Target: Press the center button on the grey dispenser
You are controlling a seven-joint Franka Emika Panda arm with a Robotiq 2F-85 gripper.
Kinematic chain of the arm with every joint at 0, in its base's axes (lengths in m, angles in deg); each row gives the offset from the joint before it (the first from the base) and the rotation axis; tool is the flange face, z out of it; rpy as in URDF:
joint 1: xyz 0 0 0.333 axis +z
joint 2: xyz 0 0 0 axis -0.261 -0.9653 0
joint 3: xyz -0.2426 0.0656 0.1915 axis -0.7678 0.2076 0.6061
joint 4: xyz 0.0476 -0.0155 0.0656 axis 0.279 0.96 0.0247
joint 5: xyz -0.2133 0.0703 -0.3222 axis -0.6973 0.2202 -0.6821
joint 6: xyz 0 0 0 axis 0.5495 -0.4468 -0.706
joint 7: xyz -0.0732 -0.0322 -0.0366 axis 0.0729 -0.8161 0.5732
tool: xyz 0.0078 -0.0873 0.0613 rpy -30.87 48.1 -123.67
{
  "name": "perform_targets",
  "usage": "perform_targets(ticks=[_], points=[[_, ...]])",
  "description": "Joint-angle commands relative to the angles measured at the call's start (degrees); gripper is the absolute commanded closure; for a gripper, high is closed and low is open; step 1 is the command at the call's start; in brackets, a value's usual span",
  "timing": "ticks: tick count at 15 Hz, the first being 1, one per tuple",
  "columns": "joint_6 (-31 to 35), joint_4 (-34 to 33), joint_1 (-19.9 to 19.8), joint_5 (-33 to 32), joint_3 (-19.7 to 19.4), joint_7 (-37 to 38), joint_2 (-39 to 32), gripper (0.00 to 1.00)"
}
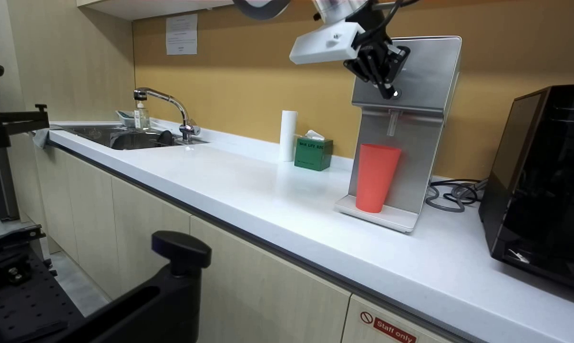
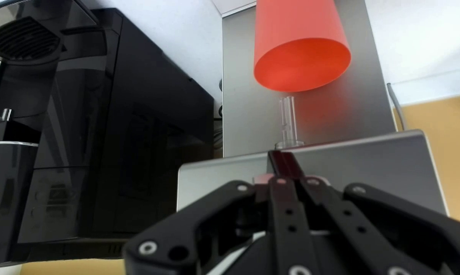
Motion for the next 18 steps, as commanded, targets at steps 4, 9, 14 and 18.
perform_targets(ticks=[4, 9, 14, 18], points=[[-2.92, -4.69, -0.23, 8.33, -0.17, -7.06, -3.62, 1.0], [-3.67, -6.69, -0.65, 14.18, 0.19, -12.12, -5.16, 1.0], [-5.01, -8.66, -1.12, 19.58, 0.4, -16.5, -6.82, 1.0], [-6.16, -10.08, -1.66, 24.11, 0.57, -20.21, -8.29, 1.0]])
